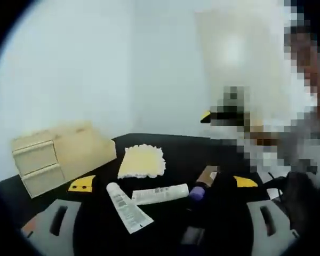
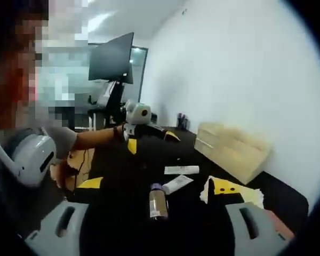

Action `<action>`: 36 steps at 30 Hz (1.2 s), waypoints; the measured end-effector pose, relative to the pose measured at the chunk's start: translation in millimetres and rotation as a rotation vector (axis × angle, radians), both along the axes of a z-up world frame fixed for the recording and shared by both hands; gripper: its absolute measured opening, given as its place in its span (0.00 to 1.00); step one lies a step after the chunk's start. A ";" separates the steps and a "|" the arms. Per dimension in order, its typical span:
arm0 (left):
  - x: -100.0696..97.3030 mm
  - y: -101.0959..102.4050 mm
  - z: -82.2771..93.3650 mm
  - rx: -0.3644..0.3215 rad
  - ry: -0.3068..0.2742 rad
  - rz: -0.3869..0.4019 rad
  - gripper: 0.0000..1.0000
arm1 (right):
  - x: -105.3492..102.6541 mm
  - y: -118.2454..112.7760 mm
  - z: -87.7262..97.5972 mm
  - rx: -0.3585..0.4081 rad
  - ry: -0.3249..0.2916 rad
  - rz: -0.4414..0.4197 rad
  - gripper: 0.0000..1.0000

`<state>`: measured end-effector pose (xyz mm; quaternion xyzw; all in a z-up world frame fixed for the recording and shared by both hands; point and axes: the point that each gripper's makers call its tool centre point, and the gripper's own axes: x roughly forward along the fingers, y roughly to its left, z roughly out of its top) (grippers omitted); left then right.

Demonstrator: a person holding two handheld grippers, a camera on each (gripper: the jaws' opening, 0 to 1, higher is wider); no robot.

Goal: Open the drawer, pick up the cosmetic bottles from the table one by one, place them into the drawer, release the gripper, close the drawer, and move the gripper away

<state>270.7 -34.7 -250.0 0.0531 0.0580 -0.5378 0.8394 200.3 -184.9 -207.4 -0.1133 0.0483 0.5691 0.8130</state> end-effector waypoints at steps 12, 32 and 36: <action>-7.1 -7.2 -7.6 0.017 -0.111 -0.011 0.91 | 13.1 -4.6 -57.0 -0.042 -0.009 -0.022 0.66; -4.3 -4.0 -2.7 -0.030 -0.056 -0.054 0.85 | 28.2 13.8 -96.0 -0.057 0.080 -0.002 0.40; -8.1 -8.5 -4.2 -0.028 -0.055 -0.066 0.84 | 25.8 14.7 -99.8 -0.050 0.092 0.001 0.37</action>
